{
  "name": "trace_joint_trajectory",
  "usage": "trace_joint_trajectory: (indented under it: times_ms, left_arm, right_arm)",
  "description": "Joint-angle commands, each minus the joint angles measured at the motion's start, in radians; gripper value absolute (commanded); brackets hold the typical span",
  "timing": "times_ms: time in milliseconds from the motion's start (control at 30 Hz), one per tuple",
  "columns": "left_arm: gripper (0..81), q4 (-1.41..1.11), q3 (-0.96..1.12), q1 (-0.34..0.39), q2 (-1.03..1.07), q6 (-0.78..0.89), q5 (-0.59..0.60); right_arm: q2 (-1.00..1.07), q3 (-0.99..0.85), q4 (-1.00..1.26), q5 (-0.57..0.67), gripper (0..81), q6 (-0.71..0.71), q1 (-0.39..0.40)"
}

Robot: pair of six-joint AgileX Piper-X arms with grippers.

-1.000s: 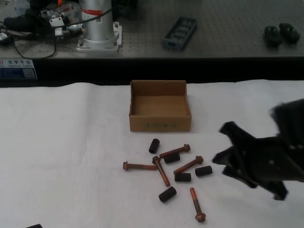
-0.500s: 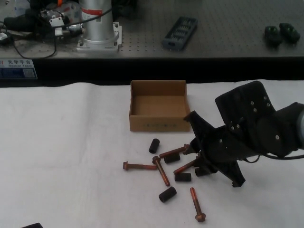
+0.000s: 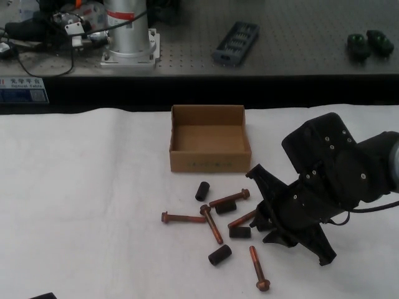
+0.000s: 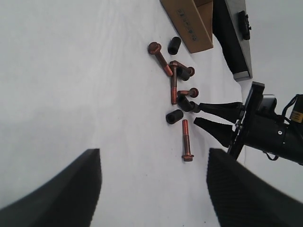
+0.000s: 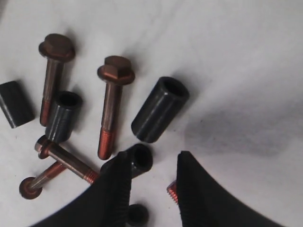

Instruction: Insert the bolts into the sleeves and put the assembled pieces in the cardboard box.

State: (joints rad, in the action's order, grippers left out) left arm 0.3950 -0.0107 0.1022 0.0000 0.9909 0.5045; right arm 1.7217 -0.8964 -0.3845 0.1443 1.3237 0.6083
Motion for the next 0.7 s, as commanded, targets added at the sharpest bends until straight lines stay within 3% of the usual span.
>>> trace_joint_trajectory:
  times_ms: [0,667]
  left_arm:
    - [47.3,-0.007,0.011,-0.002,0.0,0.005,0.01]
    - [47.3,-0.007,0.011,-0.002,0.0,0.005,0.001]
  right_arm:
    - [0.001,-0.008,-0.004,-0.015,25.8,0.001,0.0]
    - [0.008,-0.008,0.062,-0.092,25.8,0.007,-0.018]
